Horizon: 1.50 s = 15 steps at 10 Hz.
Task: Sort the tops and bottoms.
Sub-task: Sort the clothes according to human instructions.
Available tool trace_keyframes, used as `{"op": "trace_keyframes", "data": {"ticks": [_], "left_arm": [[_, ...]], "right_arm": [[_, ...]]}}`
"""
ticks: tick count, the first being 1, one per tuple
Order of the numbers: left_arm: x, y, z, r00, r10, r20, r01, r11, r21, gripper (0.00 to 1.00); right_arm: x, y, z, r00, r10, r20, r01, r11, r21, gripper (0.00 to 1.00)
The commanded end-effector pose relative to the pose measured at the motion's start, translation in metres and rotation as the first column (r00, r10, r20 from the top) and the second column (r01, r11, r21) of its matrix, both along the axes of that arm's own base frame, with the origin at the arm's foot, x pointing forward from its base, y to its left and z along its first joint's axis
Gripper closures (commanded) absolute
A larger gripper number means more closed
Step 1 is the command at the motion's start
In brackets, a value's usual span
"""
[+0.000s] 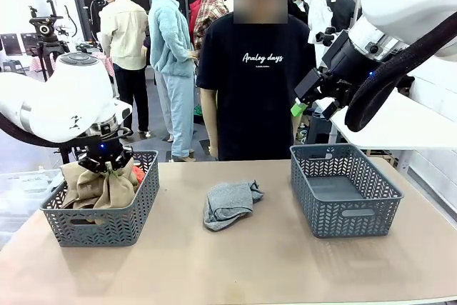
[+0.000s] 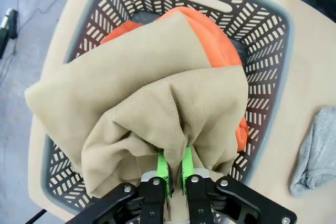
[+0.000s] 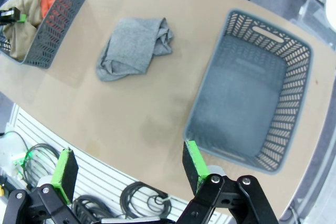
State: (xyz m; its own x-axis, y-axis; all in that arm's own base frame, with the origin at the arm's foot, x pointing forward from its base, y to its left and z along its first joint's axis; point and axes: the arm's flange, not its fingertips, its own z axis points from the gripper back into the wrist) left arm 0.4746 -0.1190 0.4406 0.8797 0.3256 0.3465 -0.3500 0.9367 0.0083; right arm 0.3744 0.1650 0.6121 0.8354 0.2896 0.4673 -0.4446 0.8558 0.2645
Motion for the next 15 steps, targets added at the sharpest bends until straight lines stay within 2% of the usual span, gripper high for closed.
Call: {"op": "trace_keyframes", "data": {"ticks": [1,3,5,6,11,13,15], "left_arm": [[-0.008,0.002,0.009,1.0,-0.001,-0.026,0.001,1.0,-0.007,0.84],[-0.012,-0.002,0.016,0.999,0.002,-0.038,-0.001,1.0,0.023,0.45],[-0.016,-0.01,0.033,0.999,-0.044,-0.015,0.045,0.998,0.037,0.05],[-0.018,-0.016,0.044,0.998,-0.064,0.007,0.063,0.997,0.052,0.0],[-0.02,-0.033,0.07,0.992,-0.126,0.026,0.123,0.988,0.097,0.0],[-0.021,-0.034,0.072,0.99,-0.137,0.009,0.136,0.987,0.089,0.0],[-0.023,-0.034,0.067,0.994,-0.108,0.035,0.105,0.991,0.077,0.0]], "right_arm": [[0.002,0.0,0.001,1.0,0.004,0.003,-0.004,1.0,-0.007,0.0],[0.002,0.0,0.001,1.0,0.004,0.003,-0.004,1.0,-0.007,0.0],[0.002,0.0,0.001,1.0,0.004,0.003,-0.004,1.0,-0.007,0.0],[0.002,0.0,0.001,1.0,0.004,0.003,-0.004,1.0,-0.007,0.0],[0.002,0.0,0.001,1.0,0.004,0.003,-0.004,1.0,-0.007,0.0],[0.002,0.0,0.001,1.0,0.004,0.003,-0.004,1.0,-0.007,0.0],[0.002,0.0,0.001,1.0,0.004,0.003,-0.004,1.0,-0.007,0.0]]}}
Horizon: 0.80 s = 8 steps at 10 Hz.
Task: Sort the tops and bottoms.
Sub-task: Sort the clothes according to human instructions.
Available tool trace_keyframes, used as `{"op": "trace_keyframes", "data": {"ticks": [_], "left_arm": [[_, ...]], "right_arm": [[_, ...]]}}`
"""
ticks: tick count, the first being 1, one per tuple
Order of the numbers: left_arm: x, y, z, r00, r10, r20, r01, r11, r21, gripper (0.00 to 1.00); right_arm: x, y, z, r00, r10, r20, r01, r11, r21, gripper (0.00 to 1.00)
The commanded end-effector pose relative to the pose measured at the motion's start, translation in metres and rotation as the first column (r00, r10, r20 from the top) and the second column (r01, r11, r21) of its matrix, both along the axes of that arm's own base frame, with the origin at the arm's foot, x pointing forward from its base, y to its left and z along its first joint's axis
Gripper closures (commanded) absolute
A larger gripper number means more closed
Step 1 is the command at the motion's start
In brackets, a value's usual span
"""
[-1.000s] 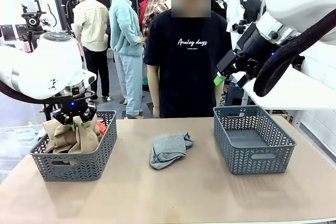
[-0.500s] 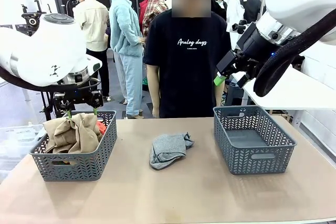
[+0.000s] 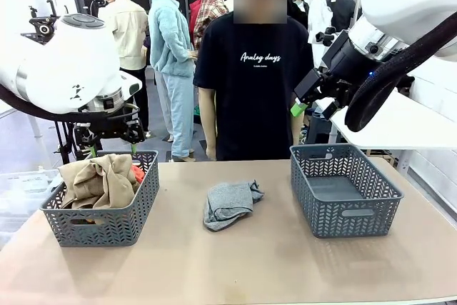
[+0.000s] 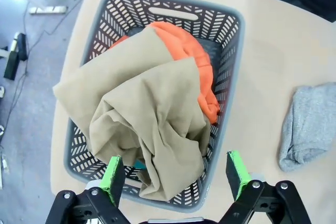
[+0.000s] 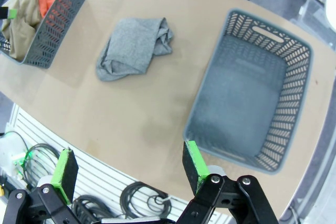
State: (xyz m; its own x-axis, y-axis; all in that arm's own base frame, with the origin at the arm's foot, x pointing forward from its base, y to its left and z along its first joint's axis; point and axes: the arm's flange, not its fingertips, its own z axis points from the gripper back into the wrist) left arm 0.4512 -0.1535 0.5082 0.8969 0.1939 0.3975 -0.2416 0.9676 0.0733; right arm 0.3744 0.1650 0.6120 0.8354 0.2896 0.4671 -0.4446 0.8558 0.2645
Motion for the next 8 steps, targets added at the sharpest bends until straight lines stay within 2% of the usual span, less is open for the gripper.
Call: {"op": "trace_keyframes", "data": {"ticks": [1,8], "left_arm": [[0.0001,0.0009,-0.001,1.0,0.008,0.005,-0.008,1.0,-0.005,0.0],[0.0001,0.0009,-0.001,1.0,0.008,0.005,-0.008,1.0,-0.005,0.0]], "right_arm": [[0.002,0.0002,0.001,1.0,0.004,0.003,-0.004,1.0,-0.007,0.0],[0.002,0.0002,0.001,1.0,0.004,0.003,-0.004,1.0,-0.007,0.0]]}}
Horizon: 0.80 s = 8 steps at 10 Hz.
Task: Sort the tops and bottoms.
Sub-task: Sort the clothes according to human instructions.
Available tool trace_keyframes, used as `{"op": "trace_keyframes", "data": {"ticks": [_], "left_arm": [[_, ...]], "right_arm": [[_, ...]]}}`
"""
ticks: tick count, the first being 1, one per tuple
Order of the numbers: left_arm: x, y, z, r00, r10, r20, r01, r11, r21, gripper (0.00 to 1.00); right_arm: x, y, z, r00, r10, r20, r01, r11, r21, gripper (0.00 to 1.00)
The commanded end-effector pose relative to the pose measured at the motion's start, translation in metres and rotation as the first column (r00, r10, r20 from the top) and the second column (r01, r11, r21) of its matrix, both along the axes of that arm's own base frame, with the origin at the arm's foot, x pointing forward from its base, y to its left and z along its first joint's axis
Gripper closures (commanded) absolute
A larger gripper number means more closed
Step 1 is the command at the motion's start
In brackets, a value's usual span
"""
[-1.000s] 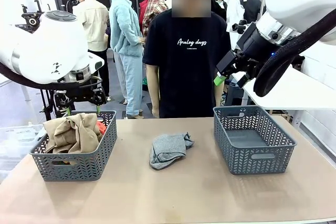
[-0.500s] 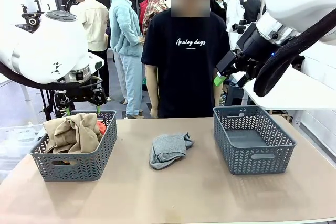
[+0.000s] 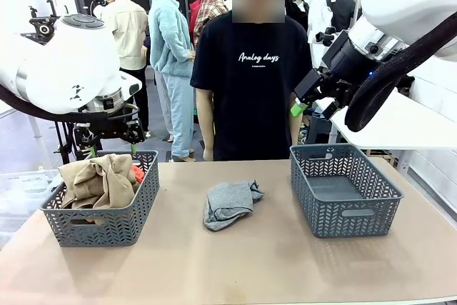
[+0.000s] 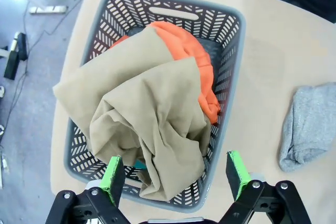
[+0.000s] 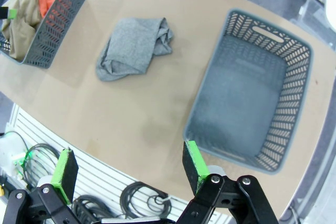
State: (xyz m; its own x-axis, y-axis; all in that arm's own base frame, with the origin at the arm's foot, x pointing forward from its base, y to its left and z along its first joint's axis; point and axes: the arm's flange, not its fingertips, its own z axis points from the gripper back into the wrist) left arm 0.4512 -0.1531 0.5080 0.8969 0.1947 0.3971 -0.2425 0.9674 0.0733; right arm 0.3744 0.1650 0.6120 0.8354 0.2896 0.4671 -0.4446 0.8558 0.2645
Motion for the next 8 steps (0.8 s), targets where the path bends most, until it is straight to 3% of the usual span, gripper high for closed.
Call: {"op": "trace_keyframes", "data": {"ticks": [1,8], "left_arm": [[0.0001,0.0006,-0.0007,1.0,0.007,0.005,-0.007,1.0,-0.004,0.0],[0.0001,0.0006,-0.0007,1.0,0.007,0.005,-0.007,1.0,-0.004,0.0]], "right_arm": [[0.002,0.0002,0.001,1.0,0.004,0.003,-0.004,1.0,-0.007,0.0],[0.002,0.0002,0.001,1.0,0.004,0.003,-0.004,1.0,-0.007,0.0]]}}
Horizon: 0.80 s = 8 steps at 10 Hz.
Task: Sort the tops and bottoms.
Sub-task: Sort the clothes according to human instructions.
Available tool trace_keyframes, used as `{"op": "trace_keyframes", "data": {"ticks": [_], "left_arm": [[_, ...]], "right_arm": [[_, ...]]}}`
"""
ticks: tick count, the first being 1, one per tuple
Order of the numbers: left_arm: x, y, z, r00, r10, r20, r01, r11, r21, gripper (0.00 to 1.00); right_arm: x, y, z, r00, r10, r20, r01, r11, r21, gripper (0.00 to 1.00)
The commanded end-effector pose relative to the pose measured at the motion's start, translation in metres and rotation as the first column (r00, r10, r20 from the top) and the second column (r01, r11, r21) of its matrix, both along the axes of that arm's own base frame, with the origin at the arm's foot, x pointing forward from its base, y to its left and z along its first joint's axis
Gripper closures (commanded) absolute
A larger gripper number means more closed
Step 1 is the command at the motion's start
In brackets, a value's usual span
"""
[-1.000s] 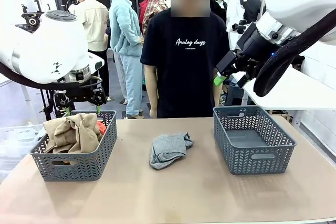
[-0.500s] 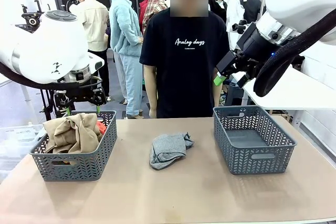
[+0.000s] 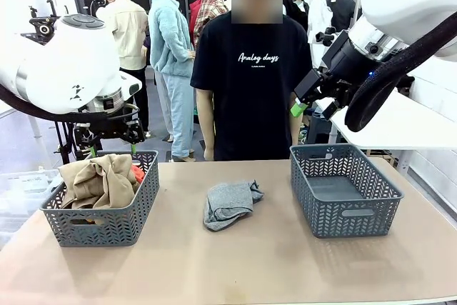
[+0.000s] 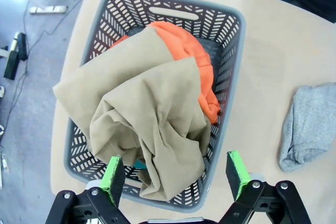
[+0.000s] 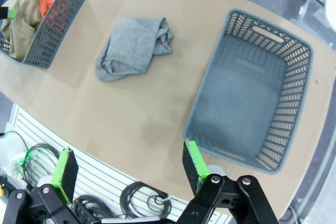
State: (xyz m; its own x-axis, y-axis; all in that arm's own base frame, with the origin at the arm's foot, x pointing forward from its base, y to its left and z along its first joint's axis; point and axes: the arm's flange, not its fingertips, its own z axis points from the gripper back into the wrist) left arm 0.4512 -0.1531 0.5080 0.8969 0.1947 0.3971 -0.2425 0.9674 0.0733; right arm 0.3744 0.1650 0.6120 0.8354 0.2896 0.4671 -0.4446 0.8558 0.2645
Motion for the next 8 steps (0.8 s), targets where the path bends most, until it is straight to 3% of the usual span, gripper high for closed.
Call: {"op": "trace_keyframes", "data": {"ticks": [1,8], "left_arm": [[0.0001,0.0006,-0.0007,1.0,0.007,0.005,-0.007,1.0,-0.004,0.0],[0.0001,0.0006,-0.0007,1.0,0.007,0.005,-0.007,1.0,-0.004,0.0]], "right_arm": [[0.002,0.0002,0.001,1.0,0.004,0.003,-0.004,1.0,-0.007,0.0],[0.002,0.0002,0.001,1.0,0.004,0.003,-0.004,1.0,-0.007,0.0]]}}
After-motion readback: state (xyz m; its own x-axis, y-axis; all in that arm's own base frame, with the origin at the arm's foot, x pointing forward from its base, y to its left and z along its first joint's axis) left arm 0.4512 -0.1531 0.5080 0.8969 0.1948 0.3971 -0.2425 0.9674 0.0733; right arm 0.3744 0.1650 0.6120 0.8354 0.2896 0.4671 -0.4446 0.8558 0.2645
